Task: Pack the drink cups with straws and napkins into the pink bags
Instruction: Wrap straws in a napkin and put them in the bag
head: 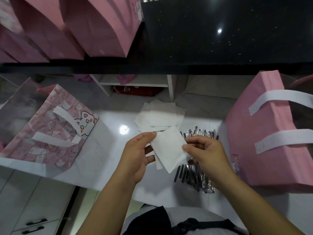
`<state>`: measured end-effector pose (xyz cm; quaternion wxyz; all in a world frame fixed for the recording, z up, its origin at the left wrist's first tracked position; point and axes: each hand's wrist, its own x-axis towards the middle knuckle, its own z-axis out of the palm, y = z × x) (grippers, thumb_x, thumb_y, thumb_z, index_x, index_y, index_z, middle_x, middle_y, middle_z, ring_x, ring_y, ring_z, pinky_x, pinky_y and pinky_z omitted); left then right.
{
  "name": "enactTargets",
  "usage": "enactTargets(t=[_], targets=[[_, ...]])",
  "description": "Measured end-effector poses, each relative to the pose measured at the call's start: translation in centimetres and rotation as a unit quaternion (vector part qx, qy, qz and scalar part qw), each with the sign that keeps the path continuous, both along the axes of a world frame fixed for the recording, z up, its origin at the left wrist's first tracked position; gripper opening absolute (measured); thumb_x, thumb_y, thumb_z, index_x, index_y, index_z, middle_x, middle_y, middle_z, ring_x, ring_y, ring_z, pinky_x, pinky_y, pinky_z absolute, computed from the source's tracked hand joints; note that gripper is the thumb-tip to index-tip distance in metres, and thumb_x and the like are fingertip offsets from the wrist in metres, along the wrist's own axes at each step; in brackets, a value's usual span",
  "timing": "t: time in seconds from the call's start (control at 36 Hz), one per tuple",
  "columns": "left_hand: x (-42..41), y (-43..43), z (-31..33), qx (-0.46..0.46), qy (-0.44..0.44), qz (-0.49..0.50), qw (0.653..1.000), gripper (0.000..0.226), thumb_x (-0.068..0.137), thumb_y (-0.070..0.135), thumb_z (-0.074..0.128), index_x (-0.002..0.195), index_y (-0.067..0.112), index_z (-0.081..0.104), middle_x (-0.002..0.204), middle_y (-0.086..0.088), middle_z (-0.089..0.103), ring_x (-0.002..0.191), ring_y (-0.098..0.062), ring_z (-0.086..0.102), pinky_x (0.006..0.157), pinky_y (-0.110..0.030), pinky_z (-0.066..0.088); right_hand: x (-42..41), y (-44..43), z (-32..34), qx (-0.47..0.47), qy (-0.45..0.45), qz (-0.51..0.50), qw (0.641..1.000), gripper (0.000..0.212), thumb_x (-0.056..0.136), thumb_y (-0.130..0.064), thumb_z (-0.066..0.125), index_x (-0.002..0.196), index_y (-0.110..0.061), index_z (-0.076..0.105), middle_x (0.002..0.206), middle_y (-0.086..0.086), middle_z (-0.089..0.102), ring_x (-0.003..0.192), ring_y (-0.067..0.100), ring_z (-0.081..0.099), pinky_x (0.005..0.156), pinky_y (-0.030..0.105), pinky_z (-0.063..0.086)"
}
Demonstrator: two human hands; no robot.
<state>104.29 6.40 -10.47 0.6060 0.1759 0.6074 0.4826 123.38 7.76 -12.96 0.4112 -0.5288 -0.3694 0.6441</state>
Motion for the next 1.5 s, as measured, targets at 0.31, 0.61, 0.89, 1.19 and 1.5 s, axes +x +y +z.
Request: enactTargets(t=[0.31, 0.61, 0.89, 1.19, 1.5], targets=[[-2.0, 1.1, 0.2, 0.04, 0.057, 0.056, 0.996, 0.018, 0.097, 0.019, 0.063, 0.105, 0.008, 0.074, 0.102, -0.004, 0.077, 0.092, -0.02, 0.074, 0.076, -0.042, 0.062, 0.0, 1.0, -0.6, -0.014, -0.029, -0.09, 0.995, 0.022, 0.087, 0.005, 0.066, 0.077, -0.014, 0.069, 0.075, 0.001, 0.068, 0.068, 0.015, 0.066, 0.065, 0.039, 0.06], [-1.5, 0.5, 1.7, 0.094, -0.053, -0.187, 0.976, 0.01, 0.09, 0.021, 0.063, 0.085, 0.016, 0.07, 0.088, 0.0, 0.07, 0.077, -0.015, 0.066, 0.068, -0.034, 0.059, 0.2, 1.8, -1.2, 0.013, -0.007, -0.089, 0.996, 0.022, 0.086, 0.006, 0.066, 0.077, -0.014, 0.067, 0.07, -0.009, 0.067, 0.068, 0.005, 0.059, 0.066, 0.017, 0.049], [-0.2, 0.7, -0.2, -0.037, -0.032, -0.018, 0.999, 0.02, 0.096, 0.024, 0.064, 0.111, 0.012, 0.071, 0.107, -0.007, 0.076, 0.086, -0.022, 0.074, 0.067, -0.037, 0.061, 0.1, 1.2, -0.5, -0.17, 0.229, 0.101, 0.953, 0.006, 0.073, -0.007, 0.062, 0.077, -0.011, 0.064, 0.081, 0.01, 0.066, 0.073, 0.023, 0.064, 0.068, 0.038, 0.058], [0.8, 0.7, 0.3, -0.044, -0.055, 0.018, 0.997, 0.022, 0.099, 0.031, 0.061, 0.109, 0.015, 0.073, 0.104, -0.005, 0.077, 0.09, -0.022, 0.076, 0.074, -0.044, 0.063, 0.3, 1.1, -0.8, -0.191, 0.302, 0.089, 0.93, 0.022, 0.079, -0.008, 0.056, 0.101, -0.004, 0.058, 0.101, 0.019, 0.067, 0.091, 0.03, 0.068, 0.084, 0.047, 0.057], [0.1, -0.6, 0.8, -0.016, 0.032, -0.112, 0.993, 0.061, 0.073, 0.042, 0.076, 0.131, 0.025, 0.064, 0.123, 0.0, 0.072, 0.116, -0.023, 0.067, 0.099, -0.039, 0.052, 0.6, 1.4, -0.7, -0.205, 0.394, 0.058, 0.894, 0.064, 0.071, -0.008, 0.064, 0.134, -0.002, 0.054, 0.129, 0.025, 0.057, 0.103, 0.037, 0.066, 0.083, 0.049, 0.058]])
